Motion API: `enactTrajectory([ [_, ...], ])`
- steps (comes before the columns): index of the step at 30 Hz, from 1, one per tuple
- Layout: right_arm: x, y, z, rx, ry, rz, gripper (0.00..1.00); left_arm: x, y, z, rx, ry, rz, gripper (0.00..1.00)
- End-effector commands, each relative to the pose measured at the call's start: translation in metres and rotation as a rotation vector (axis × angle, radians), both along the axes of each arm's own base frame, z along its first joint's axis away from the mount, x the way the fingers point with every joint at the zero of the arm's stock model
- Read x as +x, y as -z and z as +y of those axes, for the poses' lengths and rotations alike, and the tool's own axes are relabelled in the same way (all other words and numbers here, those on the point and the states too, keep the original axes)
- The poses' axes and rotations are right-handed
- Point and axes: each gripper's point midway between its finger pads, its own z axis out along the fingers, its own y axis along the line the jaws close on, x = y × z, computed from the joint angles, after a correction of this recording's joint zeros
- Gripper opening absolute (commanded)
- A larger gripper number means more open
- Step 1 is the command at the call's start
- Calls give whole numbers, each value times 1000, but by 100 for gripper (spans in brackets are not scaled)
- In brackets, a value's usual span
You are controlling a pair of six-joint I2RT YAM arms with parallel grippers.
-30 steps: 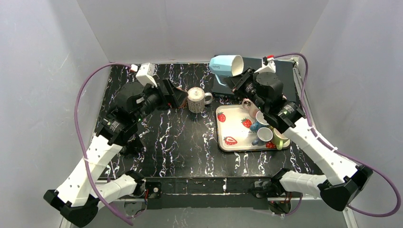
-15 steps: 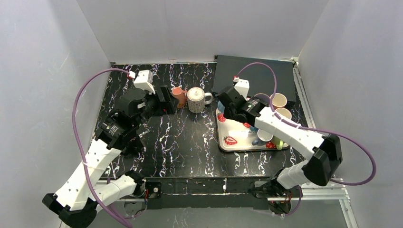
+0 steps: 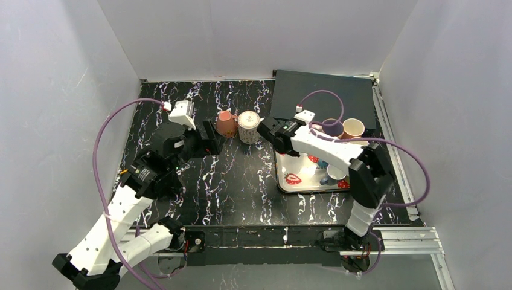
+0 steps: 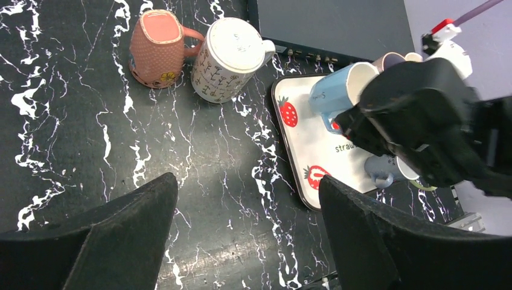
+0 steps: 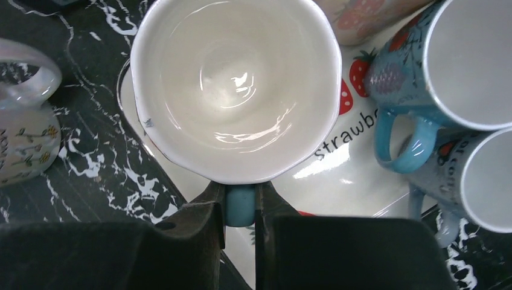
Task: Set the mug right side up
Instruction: Place the cup on the tray.
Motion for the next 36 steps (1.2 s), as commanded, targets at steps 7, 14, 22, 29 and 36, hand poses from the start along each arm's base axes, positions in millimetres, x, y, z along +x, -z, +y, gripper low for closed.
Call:
enactTrajectory([
  [7, 22, -14, -2, 28, 247, -108, 1, -8, -1, 16, 10, -38, -44, 84],
  [14, 21, 18, -16, 137, 338, 9, 1, -7, 1, 15, 13, -37, -40, 84],
  [22, 29, 16, -14, 141, 330, 10, 21, -7, 4, 15, 13, -40, -31, 83],
  [29, 36, 1, -2, 184, 269, 0, 68, -7, 5, 14, 10, -39, -22, 83],
  [36, 40, -27, 8, 267, 190, -43, 78, -7, 7, 11, 0, -37, -11, 83],
])
